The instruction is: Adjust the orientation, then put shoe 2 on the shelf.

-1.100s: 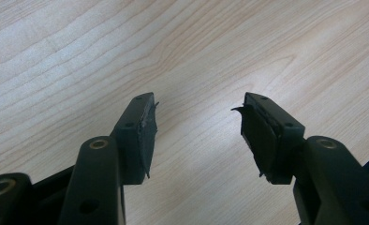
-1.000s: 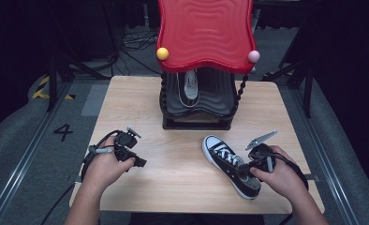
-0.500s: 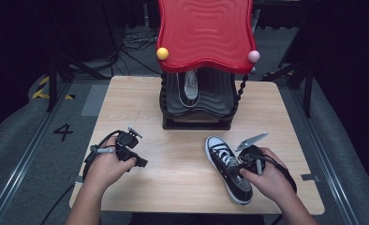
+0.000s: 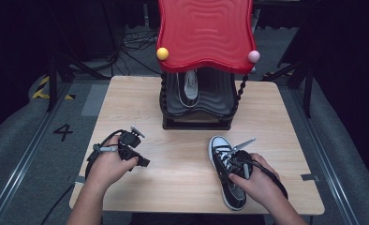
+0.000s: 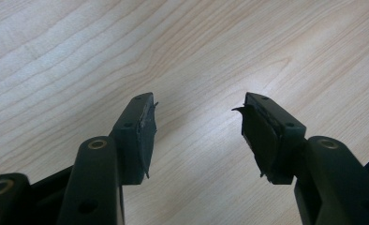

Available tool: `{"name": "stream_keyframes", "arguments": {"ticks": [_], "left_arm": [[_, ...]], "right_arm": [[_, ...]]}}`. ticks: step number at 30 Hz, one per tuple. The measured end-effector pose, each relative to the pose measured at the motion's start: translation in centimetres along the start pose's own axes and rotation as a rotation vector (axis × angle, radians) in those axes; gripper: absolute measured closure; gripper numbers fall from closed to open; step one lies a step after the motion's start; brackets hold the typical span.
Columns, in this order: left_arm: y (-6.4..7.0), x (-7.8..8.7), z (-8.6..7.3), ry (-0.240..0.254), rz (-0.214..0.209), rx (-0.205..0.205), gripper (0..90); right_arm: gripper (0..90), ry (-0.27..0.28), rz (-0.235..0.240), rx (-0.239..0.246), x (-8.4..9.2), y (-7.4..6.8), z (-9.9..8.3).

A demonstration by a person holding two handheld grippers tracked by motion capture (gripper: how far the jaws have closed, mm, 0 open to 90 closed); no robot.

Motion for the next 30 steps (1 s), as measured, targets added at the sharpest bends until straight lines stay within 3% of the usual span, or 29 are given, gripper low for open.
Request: {"name": "stream_keyframes", "arguments": {"ticks": [5,8,21,30], "left_arm": [[-0.2,-0.2,0.0,-0.004,-0.003,0.017,43.7],[-0.4,-0.2,0.3,0.002,-0.006,0.018,43.7],[-0.5,-0.5,0.9,0.004,-0.019,0.018,43.4],[-0.9,-0.5,1.1,0.007,-0.023,0.026,43.7]], "right_arm": [[77.2,-0.016,-0.053,-0.038,-1.3,0.0,0.7],[79.3,-0.021,-0.059,-0.055,-1.6,0.2,0.8],[84.7,0.03,0.017,-0.142,-1.3,1.1,0.5],[87.9,0.093,0.024,-0.156,1.0,1.4,0.0]]}}
Point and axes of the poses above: each handheld gripper's, and its own axes: x roughly backward along the jaws, z roughly out of its top, y roughly to its right, the point moved 5 cm from there along -x, roughly forward along the jaws, and after that the axes turned 7 degrees about z, right-handed, at the moved point
